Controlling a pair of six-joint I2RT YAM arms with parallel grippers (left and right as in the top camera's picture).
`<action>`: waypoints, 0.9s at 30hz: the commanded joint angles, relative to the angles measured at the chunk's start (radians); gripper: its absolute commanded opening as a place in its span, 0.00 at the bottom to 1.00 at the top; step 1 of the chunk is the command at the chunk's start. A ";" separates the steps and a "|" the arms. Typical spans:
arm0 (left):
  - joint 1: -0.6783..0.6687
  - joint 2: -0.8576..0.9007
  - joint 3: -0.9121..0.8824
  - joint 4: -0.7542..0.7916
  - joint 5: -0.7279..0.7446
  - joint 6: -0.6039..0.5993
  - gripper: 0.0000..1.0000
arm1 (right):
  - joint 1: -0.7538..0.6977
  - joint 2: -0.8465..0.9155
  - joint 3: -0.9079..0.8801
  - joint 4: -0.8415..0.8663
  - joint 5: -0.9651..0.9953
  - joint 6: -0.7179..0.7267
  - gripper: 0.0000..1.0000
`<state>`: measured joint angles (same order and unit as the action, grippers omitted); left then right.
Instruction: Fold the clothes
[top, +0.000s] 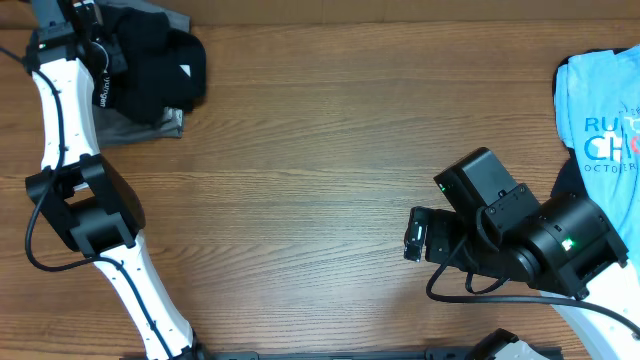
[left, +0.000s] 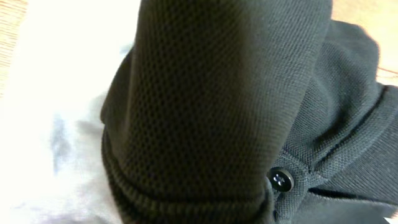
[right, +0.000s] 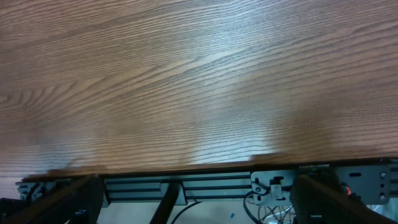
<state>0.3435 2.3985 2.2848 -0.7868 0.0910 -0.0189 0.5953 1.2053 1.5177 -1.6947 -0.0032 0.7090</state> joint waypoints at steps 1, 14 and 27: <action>0.039 -0.004 0.035 0.024 -0.050 0.015 0.04 | -0.003 -0.006 0.022 0.002 -0.004 0.024 1.00; 0.050 -0.009 0.035 0.054 -0.124 -0.022 0.04 | -0.003 -0.004 0.022 0.001 0.010 0.027 1.00; 0.051 0.026 0.035 0.113 -0.250 0.019 0.15 | -0.003 -0.004 0.022 0.001 0.021 0.028 1.00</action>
<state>0.3767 2.3989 2.2848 -0.6926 -0.1078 -0.0177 0.5953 1.2053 1.5177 -1.6947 0.0048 0.7307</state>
